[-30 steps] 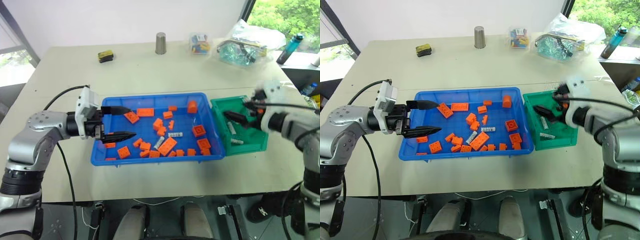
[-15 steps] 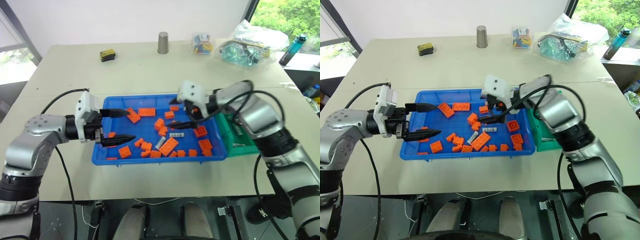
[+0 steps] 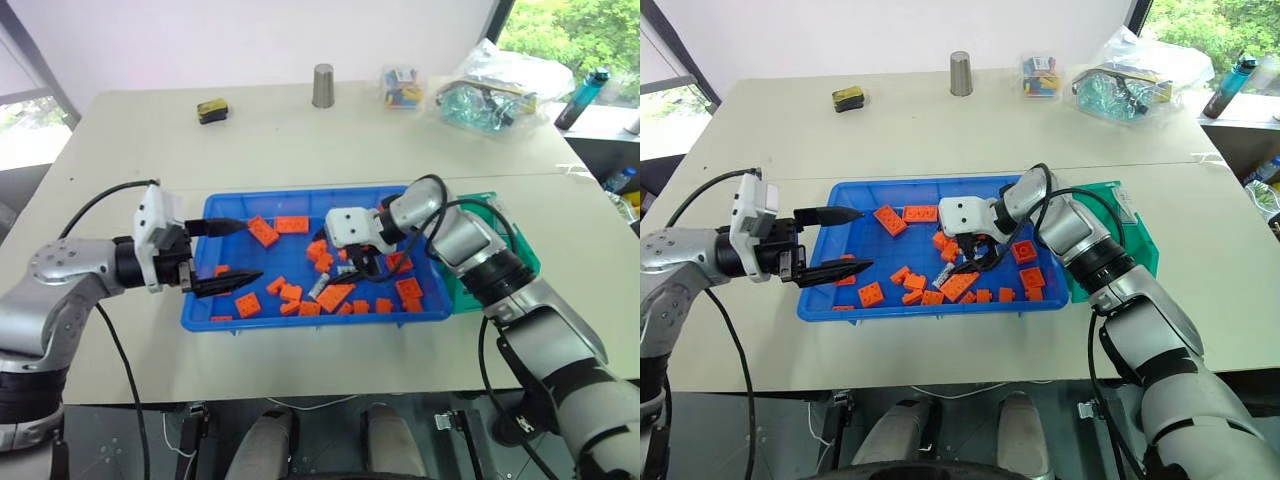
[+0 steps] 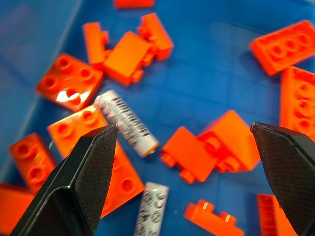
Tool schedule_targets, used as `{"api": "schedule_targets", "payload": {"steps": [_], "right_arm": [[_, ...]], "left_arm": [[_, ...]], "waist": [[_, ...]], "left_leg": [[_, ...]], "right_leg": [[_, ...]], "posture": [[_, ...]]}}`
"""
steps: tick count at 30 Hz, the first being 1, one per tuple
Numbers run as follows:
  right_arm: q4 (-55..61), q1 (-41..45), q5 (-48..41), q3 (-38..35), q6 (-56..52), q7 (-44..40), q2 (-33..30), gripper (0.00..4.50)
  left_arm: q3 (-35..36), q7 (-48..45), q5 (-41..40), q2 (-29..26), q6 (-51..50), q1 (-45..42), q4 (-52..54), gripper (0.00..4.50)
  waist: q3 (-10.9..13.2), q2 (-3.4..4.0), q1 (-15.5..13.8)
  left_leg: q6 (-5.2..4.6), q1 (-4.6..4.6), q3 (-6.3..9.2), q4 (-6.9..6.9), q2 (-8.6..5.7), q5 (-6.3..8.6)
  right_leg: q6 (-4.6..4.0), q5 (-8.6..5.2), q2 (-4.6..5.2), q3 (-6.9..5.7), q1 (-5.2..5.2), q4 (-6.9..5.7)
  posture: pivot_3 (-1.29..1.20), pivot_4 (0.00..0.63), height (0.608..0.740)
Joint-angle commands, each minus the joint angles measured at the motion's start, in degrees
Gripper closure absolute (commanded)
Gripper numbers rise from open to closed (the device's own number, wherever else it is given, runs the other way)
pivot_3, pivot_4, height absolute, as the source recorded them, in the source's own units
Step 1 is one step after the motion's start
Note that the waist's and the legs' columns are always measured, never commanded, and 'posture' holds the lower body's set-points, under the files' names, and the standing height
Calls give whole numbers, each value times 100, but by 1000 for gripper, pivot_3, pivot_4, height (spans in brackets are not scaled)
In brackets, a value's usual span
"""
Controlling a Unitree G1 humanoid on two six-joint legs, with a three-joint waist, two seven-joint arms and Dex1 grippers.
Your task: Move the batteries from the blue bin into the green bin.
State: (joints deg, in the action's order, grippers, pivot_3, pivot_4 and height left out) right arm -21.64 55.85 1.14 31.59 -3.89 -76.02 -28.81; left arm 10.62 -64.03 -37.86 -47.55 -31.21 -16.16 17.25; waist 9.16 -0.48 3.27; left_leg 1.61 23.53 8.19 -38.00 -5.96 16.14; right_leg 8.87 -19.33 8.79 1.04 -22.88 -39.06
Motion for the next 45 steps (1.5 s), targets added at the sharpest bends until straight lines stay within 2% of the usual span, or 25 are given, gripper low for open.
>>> {"api": "schedule_targets", "payload": {"steps": [1, 7, 19, 28, 34, 42, 45], "right_arm": [[-201, 14, 134, -79, 472, 1, 179, 68], [-539, 54, 324, -156, 817, 101, 397, 68], [-976, 434, 161, -473, 465, -211, 744, 68], [-1384, 167, 575, -376, 1564, -296, 430, 68], [-989, -28, 447, -428, 1627, -766, 70, 68], [-1381, 506, 388, -658, 1342, -362, 708, 68], [-1410, 513, 340, -617, 1394, -559, 760, 68]], "left_arm": [[243, 70, -115, -124, -20, 30, 231, 0], [290, 133, -147, -148, -49, 34, 291, 0], [331, 184, -130, -160, -43, 36, 301, 0], [392, 224, -167, -196, -67, -43, 282, 0], [362, 222, -162, -195, -42, -33, 252, 0], [283, 214, -120, -149, 17, -29, 215, 0], [298, 229, -138, -157, -1, -27, 241, 0]], "waist": [[0, 0, 30], [0, 0, 77], [0, 1, 75], [0, 1, 73], [0, 0, 65], [0, 1, 90], [0, 1, 61]], "left_leg": [[0, 0, 0, 0, 0, 0], [1, -1, 3, 3, 4, -1], [2, -1, 4, 4, 4, -1], [2, -1, 5, 4, 3, -1], [2, -1, 6, 2, 1, -1], [3, -1, 2, 10, 6, -2], [4, -1, 4, 9, 4, -2]], "right_leg": [[0, 0, 0, 0, 0, 0], [0, 0, -4, -1, -1, -1], [0, 0, -5, -2, -1, -1], [0, 0, -4, -2, -2, -1], [0, 0, -3, -3, 4, 0], [-1, 0, -6, -1, -6, -1], [-1, 0, -5, -2, -3, 0]], "posture": [[0, 150, 727], [0, 150, 727], [0, 150, 727], [0, 150, 727], [0, 150, 727], [0, 150, 727], [0, 150, 727]]}}
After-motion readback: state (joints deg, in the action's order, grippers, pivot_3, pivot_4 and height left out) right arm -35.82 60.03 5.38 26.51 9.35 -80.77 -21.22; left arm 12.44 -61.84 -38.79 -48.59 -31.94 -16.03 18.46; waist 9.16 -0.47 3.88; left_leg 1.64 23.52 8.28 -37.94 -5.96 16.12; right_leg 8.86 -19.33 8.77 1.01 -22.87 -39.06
